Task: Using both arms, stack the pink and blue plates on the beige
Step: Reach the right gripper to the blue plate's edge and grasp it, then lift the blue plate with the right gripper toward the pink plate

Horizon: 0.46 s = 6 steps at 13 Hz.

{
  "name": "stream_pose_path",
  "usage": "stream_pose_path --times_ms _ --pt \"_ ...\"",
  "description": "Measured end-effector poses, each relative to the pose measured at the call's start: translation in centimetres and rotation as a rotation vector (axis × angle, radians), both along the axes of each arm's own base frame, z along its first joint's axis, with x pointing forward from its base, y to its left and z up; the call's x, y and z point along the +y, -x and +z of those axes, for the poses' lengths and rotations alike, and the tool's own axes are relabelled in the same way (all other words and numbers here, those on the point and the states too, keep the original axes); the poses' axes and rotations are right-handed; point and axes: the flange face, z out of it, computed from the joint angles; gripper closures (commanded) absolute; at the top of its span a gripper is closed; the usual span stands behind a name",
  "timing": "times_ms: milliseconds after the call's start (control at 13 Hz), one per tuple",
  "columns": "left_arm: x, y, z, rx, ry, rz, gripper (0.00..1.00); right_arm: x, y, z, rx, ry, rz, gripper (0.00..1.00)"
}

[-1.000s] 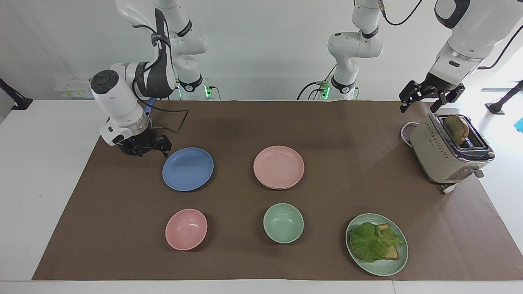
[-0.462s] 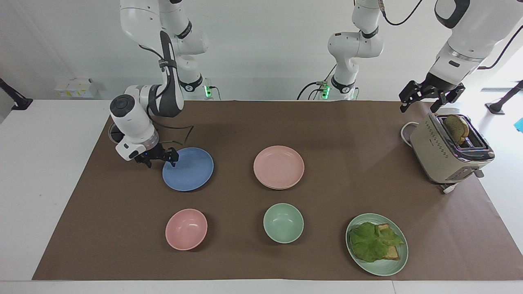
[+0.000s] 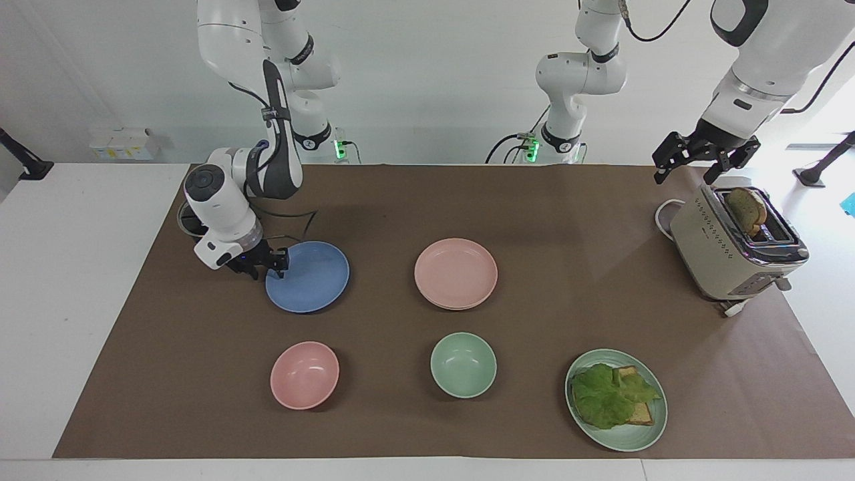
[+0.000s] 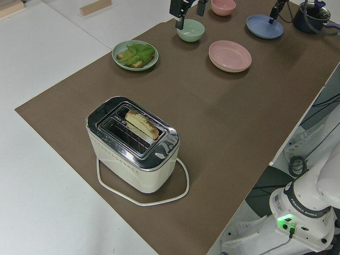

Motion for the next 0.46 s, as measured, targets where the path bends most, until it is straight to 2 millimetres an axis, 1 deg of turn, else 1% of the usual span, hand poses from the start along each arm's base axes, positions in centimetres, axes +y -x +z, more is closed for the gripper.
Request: stream_pose_path --times_ms 231,462 --pt "0.0 0.0 0.0 0.0 0.0 0.0 0.0 0.0 -0.1 0.1 -0.003 -0.009 -0.009 1.0" --pt "0.0 0.0 0.0 0.0 0.0 0.0 0.0 0.2 -1.1 2.6 0.013 -0.022 -0.013 1.0"
